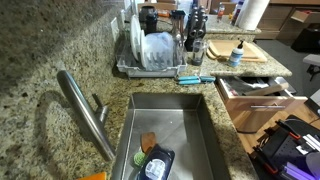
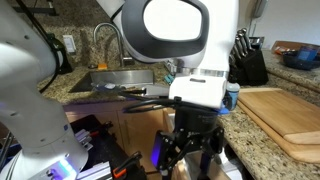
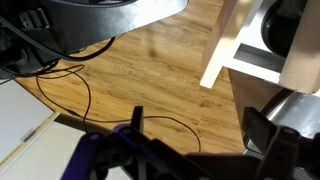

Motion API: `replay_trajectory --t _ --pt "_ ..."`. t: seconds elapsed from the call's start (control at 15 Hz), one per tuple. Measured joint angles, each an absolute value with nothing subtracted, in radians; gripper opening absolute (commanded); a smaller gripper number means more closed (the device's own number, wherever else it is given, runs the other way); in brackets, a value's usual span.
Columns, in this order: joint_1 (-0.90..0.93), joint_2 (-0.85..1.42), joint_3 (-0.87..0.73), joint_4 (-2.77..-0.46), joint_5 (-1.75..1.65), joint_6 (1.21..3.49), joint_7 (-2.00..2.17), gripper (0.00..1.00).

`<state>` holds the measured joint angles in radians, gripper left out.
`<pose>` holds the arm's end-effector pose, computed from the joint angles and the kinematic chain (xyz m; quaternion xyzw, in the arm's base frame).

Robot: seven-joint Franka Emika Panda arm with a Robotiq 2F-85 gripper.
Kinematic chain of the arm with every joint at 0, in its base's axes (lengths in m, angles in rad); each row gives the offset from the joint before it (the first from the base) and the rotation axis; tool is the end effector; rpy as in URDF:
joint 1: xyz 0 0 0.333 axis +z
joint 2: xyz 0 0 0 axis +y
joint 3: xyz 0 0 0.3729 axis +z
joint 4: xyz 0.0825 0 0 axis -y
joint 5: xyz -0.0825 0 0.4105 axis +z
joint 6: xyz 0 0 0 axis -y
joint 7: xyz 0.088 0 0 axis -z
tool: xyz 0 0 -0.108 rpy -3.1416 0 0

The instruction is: Remove the brown paper roll from the open drawer and put it on the countertop

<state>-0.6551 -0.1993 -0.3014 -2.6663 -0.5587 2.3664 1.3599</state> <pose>0.2307 -0.3342 0.3268 0.5802 -0.7985 -0.0143 0.1599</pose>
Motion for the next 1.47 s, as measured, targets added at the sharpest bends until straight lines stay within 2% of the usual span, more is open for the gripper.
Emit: replay_trajectory --t 0.27,0.6,0.8,1.2,1.47 --pt "-0.652 -0.191 -0.299 -2.657 -0.57 2.373 1.453 1.0" --pt "-0.615 0.004 -0.3 -2.528 -0.608 2.487 1.706 1.0" --pt "-0.554 0.095 -0.308 -2.475 -0.488 2.528 1.547 1.0" --pt "-0.484 0.128 -0.367 -2.464 -0.412 2.521 1.496 1.0" --pt "-0.458 0.211 -0.387 -2.462 -0.318 2.594 1.403 1.0"
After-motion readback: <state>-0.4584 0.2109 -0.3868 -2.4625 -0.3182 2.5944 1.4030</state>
